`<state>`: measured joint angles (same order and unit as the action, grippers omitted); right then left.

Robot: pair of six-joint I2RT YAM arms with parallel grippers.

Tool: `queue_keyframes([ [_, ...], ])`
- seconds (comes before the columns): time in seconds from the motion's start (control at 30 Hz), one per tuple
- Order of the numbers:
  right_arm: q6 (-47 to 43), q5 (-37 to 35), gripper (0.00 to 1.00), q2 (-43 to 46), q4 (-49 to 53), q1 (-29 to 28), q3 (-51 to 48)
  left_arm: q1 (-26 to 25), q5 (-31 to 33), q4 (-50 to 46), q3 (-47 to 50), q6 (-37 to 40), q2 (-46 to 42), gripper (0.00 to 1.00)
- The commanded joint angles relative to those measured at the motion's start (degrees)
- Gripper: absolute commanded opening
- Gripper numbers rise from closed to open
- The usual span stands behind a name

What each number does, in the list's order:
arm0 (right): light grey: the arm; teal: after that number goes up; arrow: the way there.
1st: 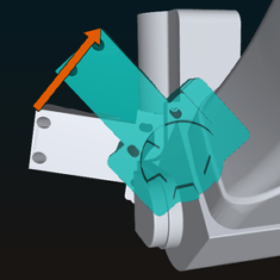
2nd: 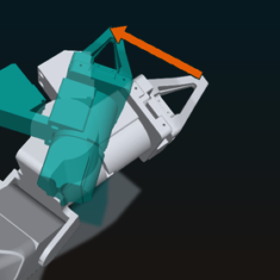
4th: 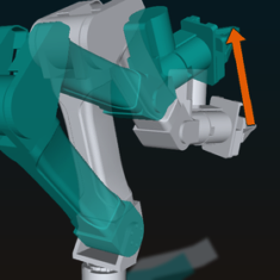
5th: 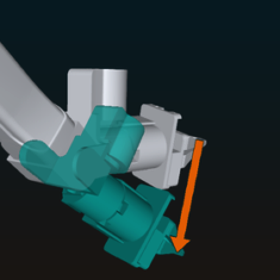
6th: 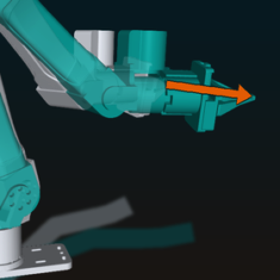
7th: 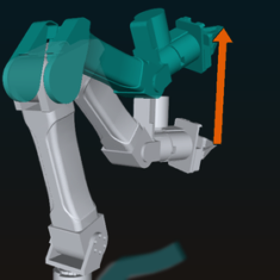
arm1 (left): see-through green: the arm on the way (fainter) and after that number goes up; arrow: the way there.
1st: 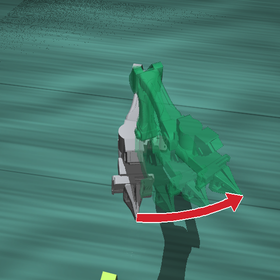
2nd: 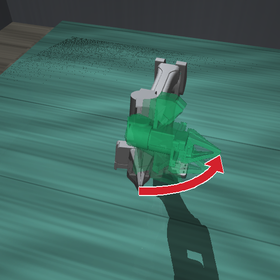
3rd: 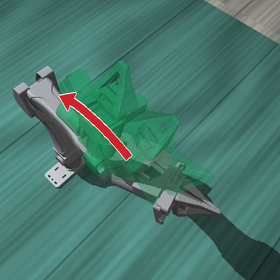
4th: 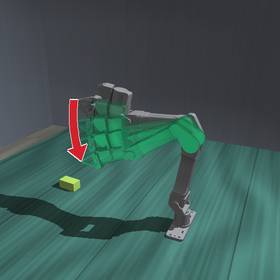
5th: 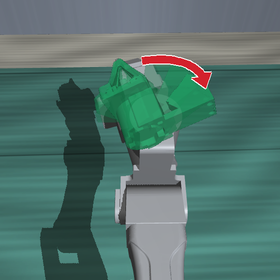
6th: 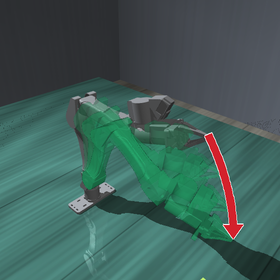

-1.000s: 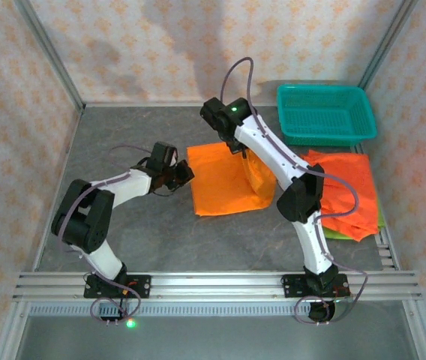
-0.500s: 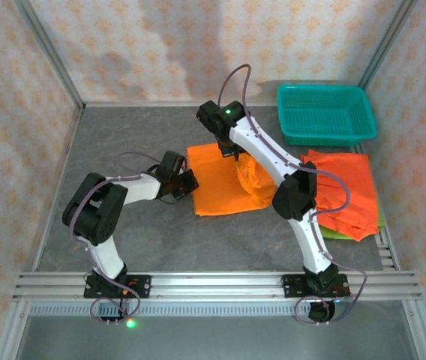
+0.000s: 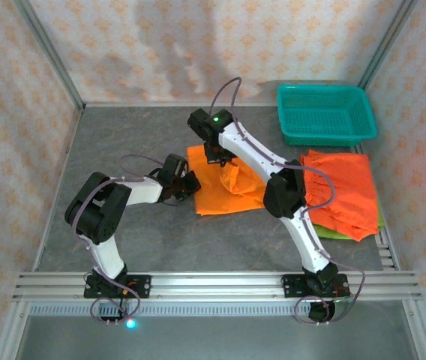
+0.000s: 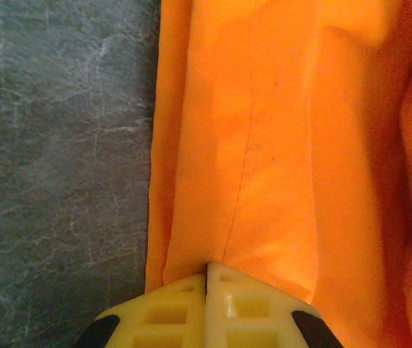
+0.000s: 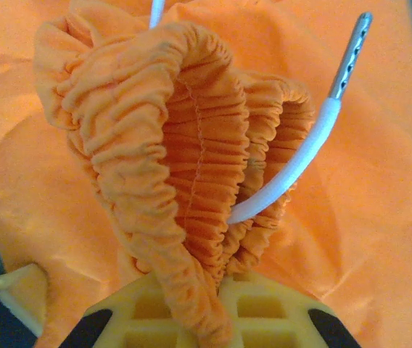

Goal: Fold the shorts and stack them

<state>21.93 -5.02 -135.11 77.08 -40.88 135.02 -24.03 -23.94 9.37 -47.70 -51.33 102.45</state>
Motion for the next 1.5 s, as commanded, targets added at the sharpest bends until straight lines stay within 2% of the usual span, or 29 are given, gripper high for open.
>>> queue_keyframes([
  [0.0, 2.6, 4.3, 0.02, -1.3, -2.5, -0.5, 1.7, -0.5, 2.1, -0.8, 1.9, -1.0, 1.3, 0.0],
  [0.1, 3.4, 8.5, 0.04, -1.7, -4.5, -0.6, 1.1, -0.5, 2.6, 2.1, 3.3, -2.4, -0.1, 0.0],
  [0.2, 3.0, 17.7, 0.16, -0.6, -7.6, -0.6, 1.0, -0.5, 4.6, 5.7, 6.3, -3.8, -4.1, 0.01],
  [0.27, 2.4, 24.1, 0.34, 2.1, -10.2, -0.5, 0.5, -0.6, 7.1, 5.1, 7.7, -3.6, -8.5, 0.1],
  [0.33, 1.8, 27.7, 0.63, 6.5, -12.0, -0.1, -0.9, -0.4, 10.0, 2.4, 8.9, -2.7, -13.9, 0.21],
  [0.37, 1.4, 28.1, 0.7, 8.8, -12.3, 0.3, -1.8, -0.2, 11.2, 1.1, 9.4, -2.2, -16.3, 0.25],
  [0.43, 0.5, 28.2, 0.79, 15.1, -13.7, 1.6, -5.8, 0.3, 13.4, -1.4, 11.1, -1.1, -22.5, 0.42],
  [0.53, 0.6, 28.2, 0.85, 26.0, -19.5, 4.2, -16.7, 1.7, 15.0, -5.1, 12.9, 0.6, -31.2, 0.62],
  [0.6, 2.3, 28.7, 0.91, 33.5, -26.8, 5.9, -27.2, 2.4, 14.5, -7.3, 12.4, 2.1, -35.3, 0.7],
  [0.63, 3.7, 28.7, 0.98, 37.2, -31.2, 6.8, -32.8, 2.6, 13.8, -8.5, 11.4, 3.0, -36.8, 0.73],
  [0.73, 6.8, 28.6, 1.0, 44.2, -40.2, 8.9, -45.4, 2.7, 9.6, -10.8, 6.2, 4.9, -36.7, 0.77],
  [0.8, 8.5, 29.1, 1.0, 46.0, -42.6, 10.4, -49.7, 2.7, 6.1, -11.7, 2.3, 4.5, -34.1, 0.77],
  [1.0, 16.7, 34.8, 1.0, 45.7, -53.8, 15.0, -59.0, 2.5, -2.9, -3.5, -6.9, -2.2, -21.8, 0.84],
  [1.13, 23.8, 36.9, 1.0, 43.1, -61.4, 16.8, -64.1, 1.9, -4.4, 1.2, -12.2, -6.2, -13.5, 0.88],
  [1.3, 30.2, 38.2, 1.0, 40.0, -68.0, 16.8, -69.9, 0.9, -4.4, 8.2, -14.0, -10.1, -4.6, 0.9],
  [1.47, 35.1, 38.4, 1.0, 38.6, -73.8, 16.8, -77.2, 1.0, 0.1, 5.9, -12.4, -5.9, -1.1, 0.91],
])
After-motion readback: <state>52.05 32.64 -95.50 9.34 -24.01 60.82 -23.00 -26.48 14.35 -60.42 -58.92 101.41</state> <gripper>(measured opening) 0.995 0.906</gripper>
